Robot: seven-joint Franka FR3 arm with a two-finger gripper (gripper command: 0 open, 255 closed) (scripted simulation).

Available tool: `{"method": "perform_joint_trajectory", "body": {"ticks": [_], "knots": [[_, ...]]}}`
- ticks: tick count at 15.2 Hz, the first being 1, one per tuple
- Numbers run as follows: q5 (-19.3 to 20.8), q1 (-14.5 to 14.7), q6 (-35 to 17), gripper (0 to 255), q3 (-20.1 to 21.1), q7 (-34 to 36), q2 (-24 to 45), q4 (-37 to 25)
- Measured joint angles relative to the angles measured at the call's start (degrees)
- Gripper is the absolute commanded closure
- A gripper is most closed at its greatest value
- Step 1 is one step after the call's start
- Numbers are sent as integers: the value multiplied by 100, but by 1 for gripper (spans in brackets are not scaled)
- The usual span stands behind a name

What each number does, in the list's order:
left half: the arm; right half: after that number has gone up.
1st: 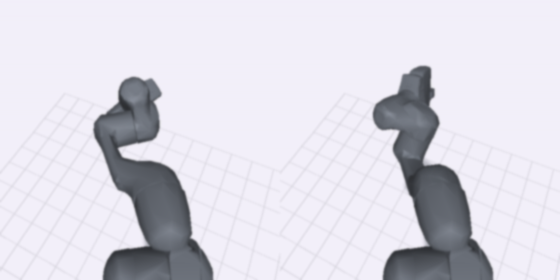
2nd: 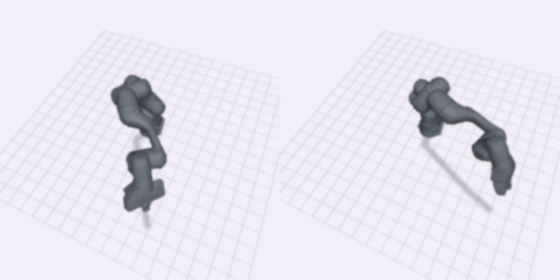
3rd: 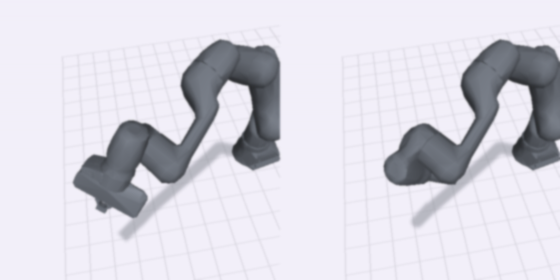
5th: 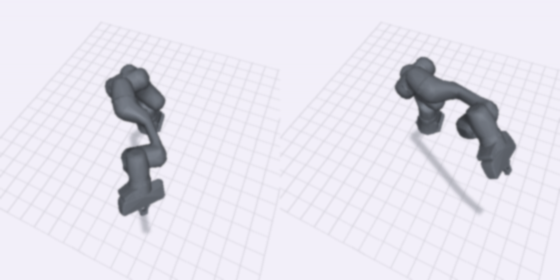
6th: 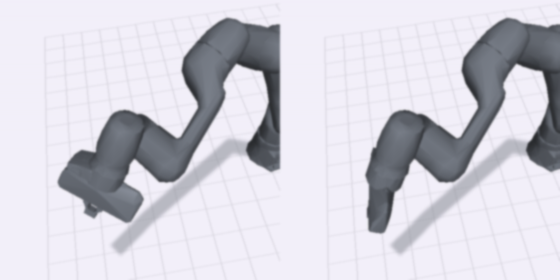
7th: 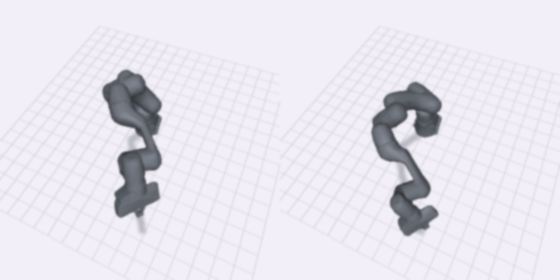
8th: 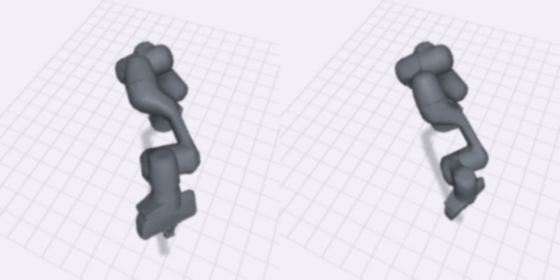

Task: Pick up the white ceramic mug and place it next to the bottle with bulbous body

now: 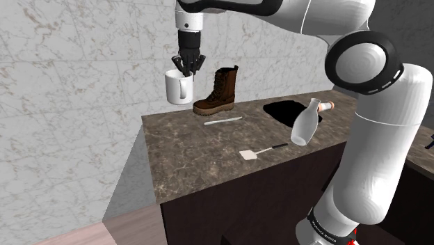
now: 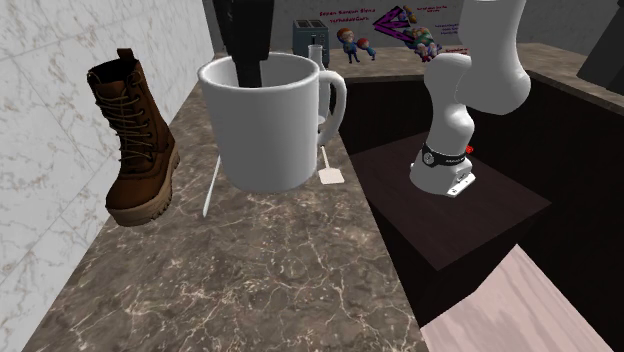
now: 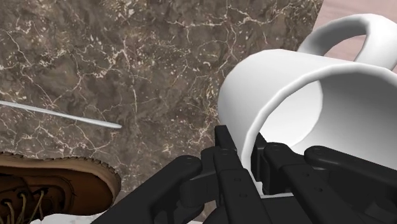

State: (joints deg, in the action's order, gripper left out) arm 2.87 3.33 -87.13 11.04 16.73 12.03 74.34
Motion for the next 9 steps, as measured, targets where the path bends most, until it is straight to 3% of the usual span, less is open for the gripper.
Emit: {"method": "perform_joint_trajectory", "body": {"ticks": [9], "knots": [[96, 102, 912, 255, 22, 36, 431, -1336]]}}
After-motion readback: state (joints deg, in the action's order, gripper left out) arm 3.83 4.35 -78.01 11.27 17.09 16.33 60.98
